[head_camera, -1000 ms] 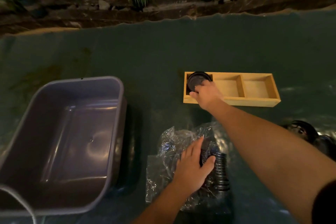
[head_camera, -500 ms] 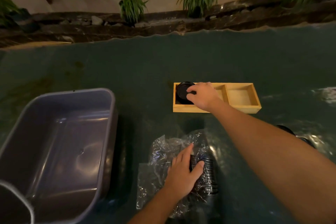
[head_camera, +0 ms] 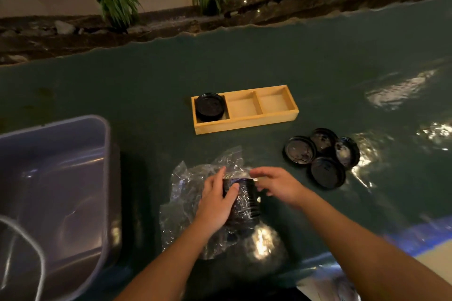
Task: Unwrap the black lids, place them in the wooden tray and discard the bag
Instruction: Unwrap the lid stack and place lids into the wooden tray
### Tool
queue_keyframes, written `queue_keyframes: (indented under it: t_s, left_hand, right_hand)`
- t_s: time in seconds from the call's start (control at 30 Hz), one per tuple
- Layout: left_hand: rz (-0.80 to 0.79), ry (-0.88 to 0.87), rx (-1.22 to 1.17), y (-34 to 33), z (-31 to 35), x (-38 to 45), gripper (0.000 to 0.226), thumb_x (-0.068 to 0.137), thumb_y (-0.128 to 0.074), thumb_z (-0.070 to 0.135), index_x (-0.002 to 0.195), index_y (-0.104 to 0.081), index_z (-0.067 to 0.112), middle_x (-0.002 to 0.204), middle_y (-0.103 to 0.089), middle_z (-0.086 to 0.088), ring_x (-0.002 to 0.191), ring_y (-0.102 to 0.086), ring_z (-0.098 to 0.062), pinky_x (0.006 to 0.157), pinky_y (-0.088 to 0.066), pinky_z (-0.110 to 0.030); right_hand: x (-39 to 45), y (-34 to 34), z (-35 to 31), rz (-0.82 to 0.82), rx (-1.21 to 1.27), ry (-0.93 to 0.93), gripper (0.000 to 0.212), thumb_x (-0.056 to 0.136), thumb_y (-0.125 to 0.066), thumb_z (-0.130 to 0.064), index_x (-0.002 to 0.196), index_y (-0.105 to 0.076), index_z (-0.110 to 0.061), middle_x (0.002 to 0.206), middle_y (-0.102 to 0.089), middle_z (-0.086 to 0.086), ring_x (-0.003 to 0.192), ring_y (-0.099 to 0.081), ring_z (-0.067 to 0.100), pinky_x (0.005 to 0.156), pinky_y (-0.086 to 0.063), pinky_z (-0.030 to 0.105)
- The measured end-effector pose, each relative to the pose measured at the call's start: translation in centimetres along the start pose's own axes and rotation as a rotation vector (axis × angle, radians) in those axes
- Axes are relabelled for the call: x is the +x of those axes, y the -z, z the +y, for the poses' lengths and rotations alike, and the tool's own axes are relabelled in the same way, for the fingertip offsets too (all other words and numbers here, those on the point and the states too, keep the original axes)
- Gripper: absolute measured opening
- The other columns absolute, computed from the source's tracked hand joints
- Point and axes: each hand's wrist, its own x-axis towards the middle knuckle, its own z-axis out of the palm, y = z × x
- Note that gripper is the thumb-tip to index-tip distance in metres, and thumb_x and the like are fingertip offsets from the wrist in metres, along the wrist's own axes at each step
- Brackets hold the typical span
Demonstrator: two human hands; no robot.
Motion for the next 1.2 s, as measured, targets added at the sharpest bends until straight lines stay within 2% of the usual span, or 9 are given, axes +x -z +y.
queue_keyframes:
  t_s: [0.1,0.23,0.37,0.5,0.7,0.8,0.9,1.1,1.2]
  left_hand:
    - [-0.022,0.006,-0.033,0.2,-0.2,0.2,0.065,0.087,-0.035,0.069,0.145,-0.009,0.055,0.139,-0.024,0.004,0.122,-0.045,-0.027,0.098,-0.049,-0.053]
    - [-0.041,0.003,-0.127,0.6,-0.2,0.3,0.071,0.09,-0.043,0.065,0.15,-0.008,0.05,0.141,-0.026,0.001,0.125,-0.04,-0.021,0.101,-0.042,-0.04]
    - [-0.019,-0.008,-0.141,0.8,-0.2,-0.3,0.078,0.089,-0.047,0.066,0.152,-0.007,0.045,0.154,-0.027,-0.001,0.136,-0.037,-0.026,0.108,-0.038,-0.049]
    - [-0.042,0.023,-0.274,0.9,-0.7,-0.9,0.074,0.089,-0.047,0.064,0.152,-0.015,0.042,0.158,-0.026,0.0,0.138,-0.035,-0.022,0.111,-0.036,-0.049]
    - [-0.126,-0.005,-0.232,1.1,-1.4,-1.0,0.084,0.087,-0.06,0.052,0.154,-0.012,0.038,0.158,-0.022,0.007,0.139,-0.031,-0.02,0.112,-0.035,-0.052]
    - [-0.137,-0.014,-0.251,1.3,-1.3,-1.3,0.092,0.08,-0.062,0.062,0.154,-0.011,0.039,0.158,-0.021,0.009,0.139,-0.032,-0.02,0.11,-0.037,-0.053]
    - [-0.145,-0.042,-0.25,1.3,-1.6,-1.6,0.1,0.066,-0.058,0.08,0.151,-0.015,0.047,0.154,-0.026,0.011,0.136,-0.037,-0.018,0.108,-0.041,-0.052]
    - [-0.128,-0.081,-0.278,1.6,-1.4,-2.0,0.066,0.062,-0.055,0.087,0.119,-0.023,0.081,0.133,-0.038,0.028,0.115,-0.047,0.003,0.092,-0.047,-0.027]
    - [-0.128,-0.066,-0.285,1.6,-1.3,-2.0,0.08,0.065,-0.056,0.083,0.135,-0.021,0.064,0.141,-0.036,0.017,0.126,-0.045,-0.012,0.103,-0.046,-0.046]
  right_hand:
    - [-0.8,-1.3,-0.2,-0.071,0.017,0.0,0.045,0.08,-0.062,-0.009,0.113,-0.068,-0.039,0.109,-0.07,-0.006,0.095,-0.064,0.012,0.071,-0.046,0.025]
    - [-1.1,-1.3,-0.8,-0.124,0.042,-0.009,0.053,0.066,-0.071,-0.029,0.116,-0.065,-0.045,0.118,-0.067,-0.005,0.104,-0.064,0.017,0.084,-0.053,0.037]
    - [-0.8,-1.2,-0.8,-0.175,0.015,-0.022,0.049,0.072,-0.077,-0.029,0.12,-0.067,-0.036,0.119,-0.069,-0.002,0.109,-0.065,0.024,0.099,-0.05,0.053]
    - [-0.6,-1.5,-0.4,-0.178,0.066,-0.037,0.036,0.083,-0.075,-0.02,0.116,-0.069,-0.033,0.113,-0.073,-0.001,0.107,-0.067,0.022,0.101,-0.049,0.052]
    - [-0.8,-1.3,0.2,-0.184,0.087,-0.057,0.041,0.083,-0.076,-0.024,0.122,-0.066,-0.031,0.119,-0.071,-0.002,0.111,-0.065,0.022,0.102,-0.048,0.05]
    - [-0.9,-1.3,0.3,-0.181,0.085,-0.045,0.042,0.083,-0.075,-0.028,0.123,-0.064,-0.038,0.122,-0.069,-0.005,0.113,-0.063,0.02,0.1,-0.049,0.048]
    - [-1.0,-1.4,0.3,-0.161,0.11,-0.014,0.038,0.082,-0.074,-0.038,0.116,-0.064,-0.052,0.12,-0.067,-0.013,0.111,-0.064,0.016,0.093,-0.051,0.043]
    - [-1.1,-1.8,0.5,-0.084,0.043,0.068,0.042,0.087,-0.068,-0.044,0.125,-0.054,-0.056,0.127,-0.061,-0.014,0.111,-0.06,0.009,0.088,-0.05,0.032]
    - [-1.0,-1.9,0.7,0.035,-0.092,0.152,0.05,0.093,-0.061,-0.043,0.14,-0.047,-0.042,0.136,-0.056,-0.009,0.114,-0.059,0.011,0.099,-0.048,0.034]
